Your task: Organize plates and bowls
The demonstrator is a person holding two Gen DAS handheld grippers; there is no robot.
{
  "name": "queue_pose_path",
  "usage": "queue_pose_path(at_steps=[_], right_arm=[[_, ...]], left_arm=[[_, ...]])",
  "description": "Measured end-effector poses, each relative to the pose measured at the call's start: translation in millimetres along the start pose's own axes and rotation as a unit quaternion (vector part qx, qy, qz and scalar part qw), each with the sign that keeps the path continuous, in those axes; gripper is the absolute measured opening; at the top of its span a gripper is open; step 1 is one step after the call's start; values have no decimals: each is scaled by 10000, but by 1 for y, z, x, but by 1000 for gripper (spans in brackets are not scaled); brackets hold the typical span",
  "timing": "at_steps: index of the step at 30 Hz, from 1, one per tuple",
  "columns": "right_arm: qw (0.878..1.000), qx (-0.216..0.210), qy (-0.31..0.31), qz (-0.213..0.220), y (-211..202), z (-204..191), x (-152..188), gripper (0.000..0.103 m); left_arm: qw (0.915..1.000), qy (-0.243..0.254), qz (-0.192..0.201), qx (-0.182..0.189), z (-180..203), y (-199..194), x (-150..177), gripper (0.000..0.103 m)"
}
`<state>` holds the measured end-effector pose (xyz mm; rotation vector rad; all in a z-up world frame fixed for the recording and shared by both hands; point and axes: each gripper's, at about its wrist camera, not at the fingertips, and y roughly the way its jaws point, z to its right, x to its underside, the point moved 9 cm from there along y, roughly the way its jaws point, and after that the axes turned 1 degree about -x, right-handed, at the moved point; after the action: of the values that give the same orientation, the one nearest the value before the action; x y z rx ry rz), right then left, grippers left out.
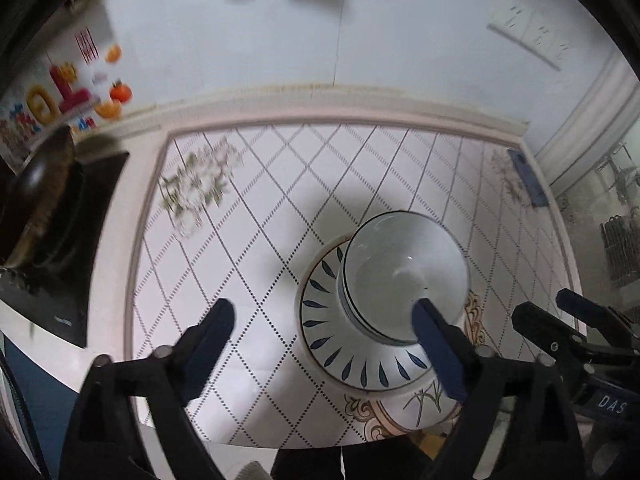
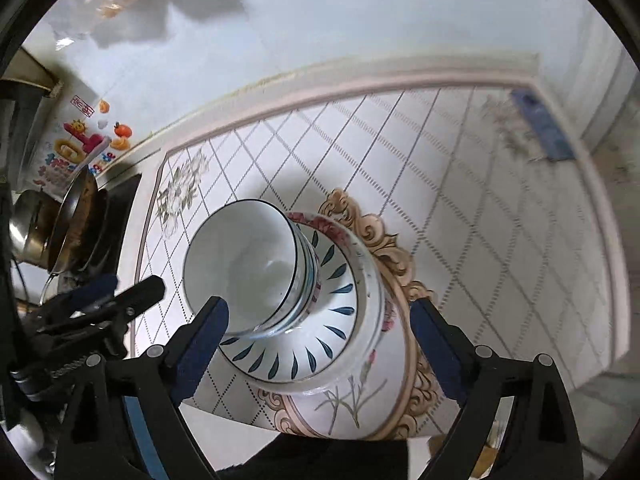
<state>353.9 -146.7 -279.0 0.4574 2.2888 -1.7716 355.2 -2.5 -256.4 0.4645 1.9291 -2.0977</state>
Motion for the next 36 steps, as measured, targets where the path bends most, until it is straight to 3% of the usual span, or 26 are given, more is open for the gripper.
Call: queue_pose_path(at_steps=[9, 17, 23, 29, 36], right_arm=[[9963, 296, -51, 809, -95, -17, 30, 98], [9863, 436, -338, 1553, -185, -29, 59, 99], [9789, 363, -677, 1896, -245, -39, 85, 100], [9734, 323, -919, 2075, -278, -46, 109, 101], [9700, 344, -984, 2195, -297, -43, 125, 102]], left_arm=[[9970, 181, 738, -150, 6, -82, 25, 98], [9878, -155, 1475, -476, 1, -161, 52, 98], [9816, -314, 1796, -574, 3, -207, 76, 98], [9724, -403, 2158, -795, 4, -239, 97, 103], [9700, -403, 2254, -821, 6, -258, 113, 103]])
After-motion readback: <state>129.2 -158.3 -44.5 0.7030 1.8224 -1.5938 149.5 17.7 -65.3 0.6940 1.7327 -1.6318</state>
